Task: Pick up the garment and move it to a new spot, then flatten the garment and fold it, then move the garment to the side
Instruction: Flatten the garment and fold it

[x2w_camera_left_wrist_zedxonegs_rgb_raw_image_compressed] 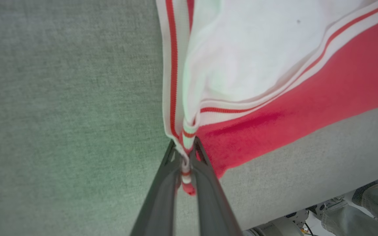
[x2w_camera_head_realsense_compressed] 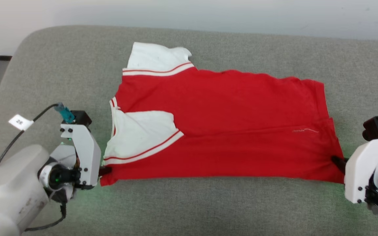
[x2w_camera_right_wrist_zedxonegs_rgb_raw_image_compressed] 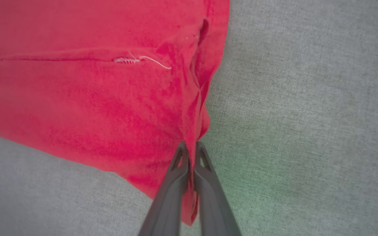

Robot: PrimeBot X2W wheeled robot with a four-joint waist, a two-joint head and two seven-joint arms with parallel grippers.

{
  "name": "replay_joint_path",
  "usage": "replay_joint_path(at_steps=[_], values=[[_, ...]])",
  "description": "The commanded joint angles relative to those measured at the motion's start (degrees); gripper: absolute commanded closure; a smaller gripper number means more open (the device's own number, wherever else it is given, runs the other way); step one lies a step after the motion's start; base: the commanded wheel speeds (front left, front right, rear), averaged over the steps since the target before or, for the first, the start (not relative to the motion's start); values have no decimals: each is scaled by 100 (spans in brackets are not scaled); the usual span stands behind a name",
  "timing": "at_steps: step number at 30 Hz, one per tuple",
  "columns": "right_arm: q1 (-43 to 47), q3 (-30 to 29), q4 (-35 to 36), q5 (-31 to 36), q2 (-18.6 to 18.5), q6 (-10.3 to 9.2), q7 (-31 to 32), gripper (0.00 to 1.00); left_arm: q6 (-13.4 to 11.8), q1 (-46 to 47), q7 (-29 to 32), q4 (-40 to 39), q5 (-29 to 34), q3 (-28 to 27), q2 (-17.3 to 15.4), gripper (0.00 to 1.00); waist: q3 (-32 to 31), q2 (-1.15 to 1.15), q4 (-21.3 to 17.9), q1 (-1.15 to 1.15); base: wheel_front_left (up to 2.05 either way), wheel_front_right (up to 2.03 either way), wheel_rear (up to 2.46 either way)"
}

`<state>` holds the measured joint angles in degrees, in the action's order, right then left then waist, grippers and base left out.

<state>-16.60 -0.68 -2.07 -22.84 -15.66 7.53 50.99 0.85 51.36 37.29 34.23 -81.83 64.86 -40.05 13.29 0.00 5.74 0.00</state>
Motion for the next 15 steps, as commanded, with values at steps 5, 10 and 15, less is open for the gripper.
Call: replay_joint_path(at_steps=[5, 10, 15], values=[[383, -88, 552, -140, -209, -9, 401, 100, -390, -209, 102, -773, 75, 50, -434, 100, -85, 0, 15, 0, 0, 0, 0], [788, -257, 1036, -185, -183, -9, 694, 100, -789, -460, 111, -1588, 36, 77, -791, 100, -58, 0, 14, 0, 0, 0, 0], [1153, -351, 1279, -203, 76, -9, 822, 100, -1070, -781, 61, -2093, -80, 104, -990, 100, 7, 0, -27, 0, 0, 0, 0]])
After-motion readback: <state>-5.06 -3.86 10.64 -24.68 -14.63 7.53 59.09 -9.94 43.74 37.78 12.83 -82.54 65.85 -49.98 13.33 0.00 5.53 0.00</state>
